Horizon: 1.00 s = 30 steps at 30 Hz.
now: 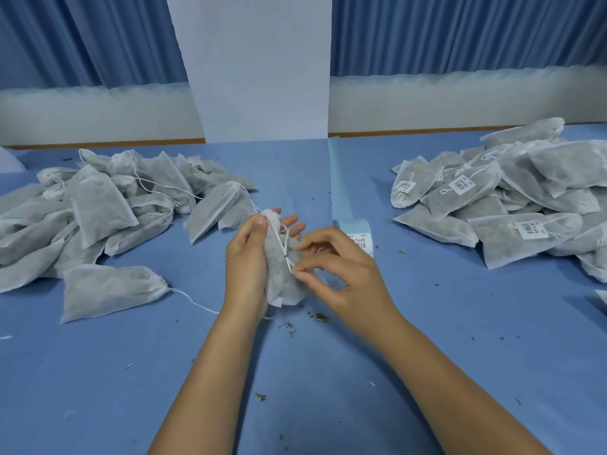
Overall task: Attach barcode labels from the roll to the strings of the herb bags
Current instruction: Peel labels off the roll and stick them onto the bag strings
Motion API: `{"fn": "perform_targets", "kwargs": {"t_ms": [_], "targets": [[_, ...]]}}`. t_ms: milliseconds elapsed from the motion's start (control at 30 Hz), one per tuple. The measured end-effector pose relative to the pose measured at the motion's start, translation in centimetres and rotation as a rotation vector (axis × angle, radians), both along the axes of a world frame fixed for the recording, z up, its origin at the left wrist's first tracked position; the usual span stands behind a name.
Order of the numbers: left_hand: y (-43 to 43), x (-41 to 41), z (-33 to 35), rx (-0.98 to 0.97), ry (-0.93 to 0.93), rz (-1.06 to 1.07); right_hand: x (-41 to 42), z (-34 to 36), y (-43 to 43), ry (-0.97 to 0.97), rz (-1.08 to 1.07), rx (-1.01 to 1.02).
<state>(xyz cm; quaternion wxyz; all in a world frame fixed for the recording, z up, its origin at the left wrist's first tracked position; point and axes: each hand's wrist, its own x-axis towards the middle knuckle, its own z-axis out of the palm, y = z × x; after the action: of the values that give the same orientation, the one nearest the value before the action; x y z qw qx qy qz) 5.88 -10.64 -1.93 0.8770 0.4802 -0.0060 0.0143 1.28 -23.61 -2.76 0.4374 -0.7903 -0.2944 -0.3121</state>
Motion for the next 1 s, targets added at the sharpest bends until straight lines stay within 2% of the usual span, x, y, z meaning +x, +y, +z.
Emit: {"fn": "perform_targets", "kwargs": {"t_ms": [100,233,300,400,433,533,600,700,767,867,933,1000], "targets": [[0.1,-0.1,0.3,-0.179,-0.018,-0.071,0.1,-0.2,0.2,0.177,0.014,0.022],[0.1,-0.3,0.8,-0.180,-0.086,-0.112,-0.2,0.0,0.2,0.439,0.098,0.152],[-0.2,-0.5,0.7,-0.014,-0.105,-0.073,-0.2,0.1,0.1,0.465,0.072,0.159],[-0.3,-0.7,0.1,0.434,-0.104,0.054,0.0,0.1,-0.2,0.442,-0.001,0.166],[-0.3,-0.7,-0.1,0.471,-0.101,0.084,0.0,0.1,-0.2,0.436,-0.017,0.165],[0.0,-0.8,-0.2,0.406,-0.122,0.162,0.0,0.1,-0.2,0.404,-0.047,0.156],[-0.1,-0.7,-0.3,0.391,-0.231,0.130,0.1,0.1,-0.2,0.375,-0.075,0.176],[-0.7,-1.2,-0.6,0.510,-0.479,0.083,0.1,0.2,-0.5,0.350,-0.081,0.215],[-0.8,-1.2,-0.7,0.606,-0.617,0.203,0.1,0.6,-0.9,0.324,-0.056,0.190],[-0.6,-0.7,-0.3,0.654,-0.607,0.444,0.9,1.5,-3.1,0.241,-0.171,0.291],[-0.6,-0.1,-0.4,0.754,-0.554,0.517,1.8,1.8,-5.7,0.383,-0.297,0.431],[-1.5,0.5,-0.4,0.845,-0.603,0.517,2.4,1.6,-7.7,0.691,-0.296,0.462]]}}
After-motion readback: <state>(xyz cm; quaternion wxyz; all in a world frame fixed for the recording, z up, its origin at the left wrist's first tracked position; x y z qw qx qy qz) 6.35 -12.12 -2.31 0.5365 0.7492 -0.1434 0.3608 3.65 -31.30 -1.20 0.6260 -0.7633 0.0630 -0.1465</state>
